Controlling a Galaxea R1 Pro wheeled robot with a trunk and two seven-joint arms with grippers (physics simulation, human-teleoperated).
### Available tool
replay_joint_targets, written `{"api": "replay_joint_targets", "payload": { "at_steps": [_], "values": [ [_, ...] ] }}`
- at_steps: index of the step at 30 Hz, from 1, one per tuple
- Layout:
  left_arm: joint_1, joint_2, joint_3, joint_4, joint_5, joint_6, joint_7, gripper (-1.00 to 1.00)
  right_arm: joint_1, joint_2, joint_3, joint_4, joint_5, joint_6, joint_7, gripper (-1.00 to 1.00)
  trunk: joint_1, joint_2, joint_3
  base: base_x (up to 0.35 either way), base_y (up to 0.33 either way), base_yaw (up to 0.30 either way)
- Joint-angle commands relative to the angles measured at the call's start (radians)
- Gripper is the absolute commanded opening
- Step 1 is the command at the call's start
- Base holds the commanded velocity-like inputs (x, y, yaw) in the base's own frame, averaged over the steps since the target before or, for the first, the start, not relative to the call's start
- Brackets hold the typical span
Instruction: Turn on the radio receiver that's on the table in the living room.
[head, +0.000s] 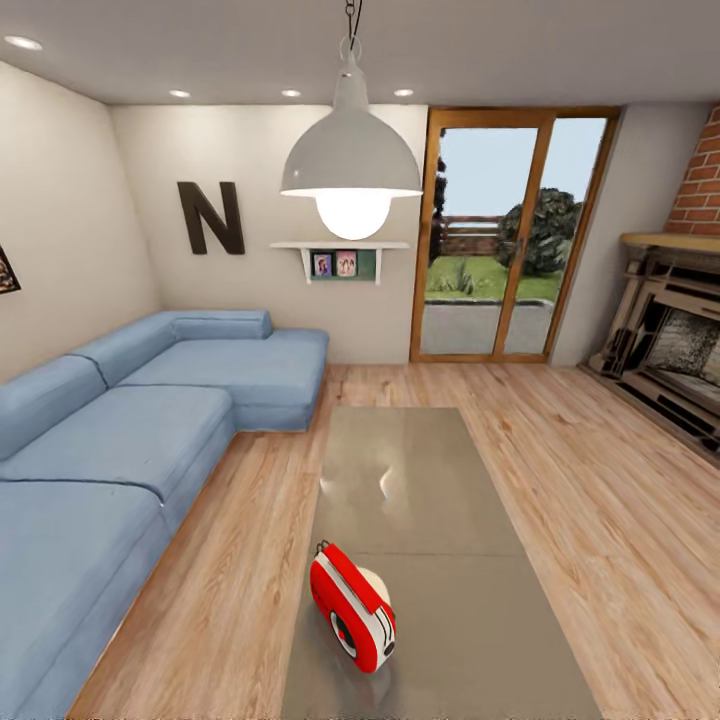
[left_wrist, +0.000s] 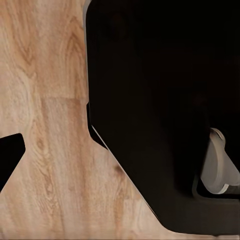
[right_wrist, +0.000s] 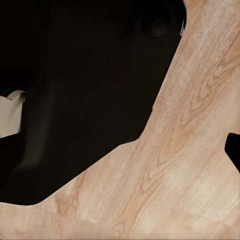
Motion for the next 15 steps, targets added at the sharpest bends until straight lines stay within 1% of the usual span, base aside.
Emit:
{"api": "replay_joint_targets", "payload": {
  "at_steps": [1, 15],
  "values": [
    [0.0, 0.0, 0.0, 0.0, 0.0, 0.0, 0.0, 1.0, 0.0, 0.0, 0.0, 0.0, 0.0, 0.0, 0.0, 1.0, -0.004, 0.007, 0.002, 0.0, 0.0, 0.0],
    [0.0, 0.0, 0.0, 0.0, 0.0, 0.0, 0.0, 1.0, 0.0, -0.001, 0.0, 0.0, 0.0, 0.0, 0.0, 1.0, -0.058, 0.105, 0.022, 0.0, 0.0, 0.0]
  ]
}}
